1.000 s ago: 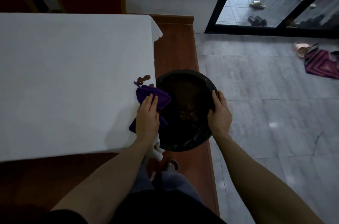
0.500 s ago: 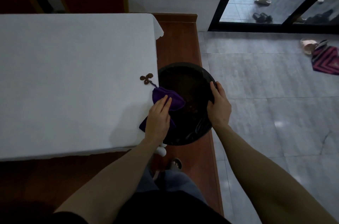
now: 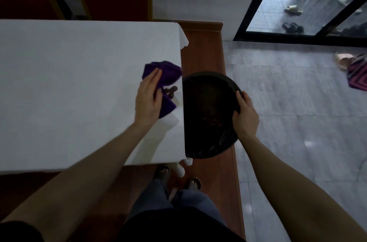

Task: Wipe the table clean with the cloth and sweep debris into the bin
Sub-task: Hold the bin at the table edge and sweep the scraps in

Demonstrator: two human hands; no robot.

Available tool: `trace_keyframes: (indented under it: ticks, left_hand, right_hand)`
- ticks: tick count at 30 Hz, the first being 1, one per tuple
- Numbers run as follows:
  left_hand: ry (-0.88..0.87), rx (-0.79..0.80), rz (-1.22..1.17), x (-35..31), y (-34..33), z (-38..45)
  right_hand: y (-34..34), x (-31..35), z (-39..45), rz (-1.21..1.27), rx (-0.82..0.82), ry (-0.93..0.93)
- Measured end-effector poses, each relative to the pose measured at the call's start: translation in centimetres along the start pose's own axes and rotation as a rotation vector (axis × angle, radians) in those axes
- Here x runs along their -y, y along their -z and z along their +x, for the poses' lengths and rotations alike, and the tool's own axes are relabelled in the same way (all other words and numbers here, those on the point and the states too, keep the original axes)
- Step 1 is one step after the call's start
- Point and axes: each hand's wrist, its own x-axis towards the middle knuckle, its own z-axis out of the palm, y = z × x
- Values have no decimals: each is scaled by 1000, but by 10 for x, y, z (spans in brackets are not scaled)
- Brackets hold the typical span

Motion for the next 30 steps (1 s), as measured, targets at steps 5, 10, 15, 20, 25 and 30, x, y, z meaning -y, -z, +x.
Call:
trace_keyframes:
  ticks: [5, 10, 15, 20, 25, 30]
  left_hand:
    - [79, 31, 143, 61, 21, 30]
    - [130, 257, 409, 114, 17, 32]
    - [184, 338, 578, 132, 18, 37]
    - [110, 280, 463, 136, 10, 39]
    - [122, 223, 382, 126, -7, 35]
    - [100, 217, 333, 96, -34, 25]
  right_hand:
    - [-5, 5, -1, 4, -12, -4]
    - [-5, 10, 1, 2, -18, -3]
    - [-5, 17, 4, -9, -17, 6]
    - [-7, 23, 9, -1, -9, 4]
    - [-11, 26, 11, 5, -15, 17]
    - [-12, 27, 11, 25, -12, 15]
